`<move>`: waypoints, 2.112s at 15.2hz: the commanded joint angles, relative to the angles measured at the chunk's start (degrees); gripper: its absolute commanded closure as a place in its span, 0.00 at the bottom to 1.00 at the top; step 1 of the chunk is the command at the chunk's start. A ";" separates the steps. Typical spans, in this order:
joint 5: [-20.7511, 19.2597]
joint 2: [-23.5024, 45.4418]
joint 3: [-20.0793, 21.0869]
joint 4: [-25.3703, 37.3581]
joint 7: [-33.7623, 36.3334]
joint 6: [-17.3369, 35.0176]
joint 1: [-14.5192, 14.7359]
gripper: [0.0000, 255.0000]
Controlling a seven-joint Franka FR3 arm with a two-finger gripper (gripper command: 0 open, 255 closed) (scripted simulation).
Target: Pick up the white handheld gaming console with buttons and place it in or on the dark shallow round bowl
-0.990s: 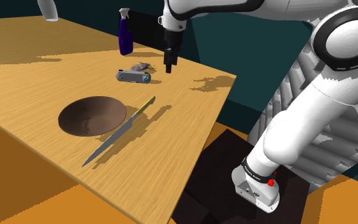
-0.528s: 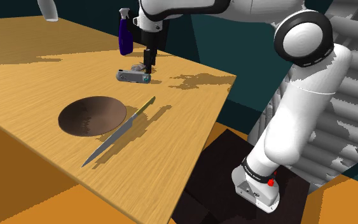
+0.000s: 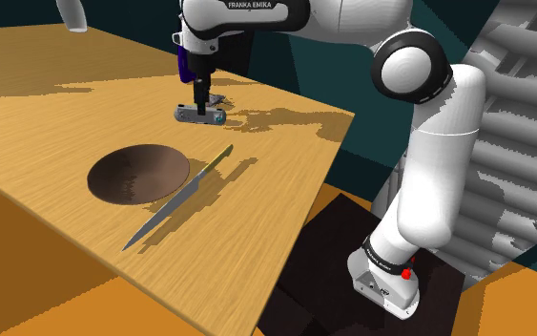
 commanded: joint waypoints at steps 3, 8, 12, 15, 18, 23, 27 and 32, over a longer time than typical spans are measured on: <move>-0.01 -0.04 0.02 -3.16 -0.04 3.14 -0.03 0.00; -0.01 -0.05 0.01 -4.38 -0.03 4.35 -0.05 0.00; -0.01 -0.04 0.01 -4.36 -0.03 4.34 -0.05 0.00; -0.01 -0.04 0.01 -4.36 -0.03 4.34 -0.05 1.00; -0.01 -0.04 0.01 -4.37 -0.03 4.34 -0.05 1.00; 0.00 -0.09 0.02 -3.67 -0.03 3.60 -0.04 1.00; 0.01 -0.07 0.05 -0.56 -0.04 0.51 0.03 1.00; -0.03 0.31 0.08 3.86 -0.03 -3.53 0.17 1.00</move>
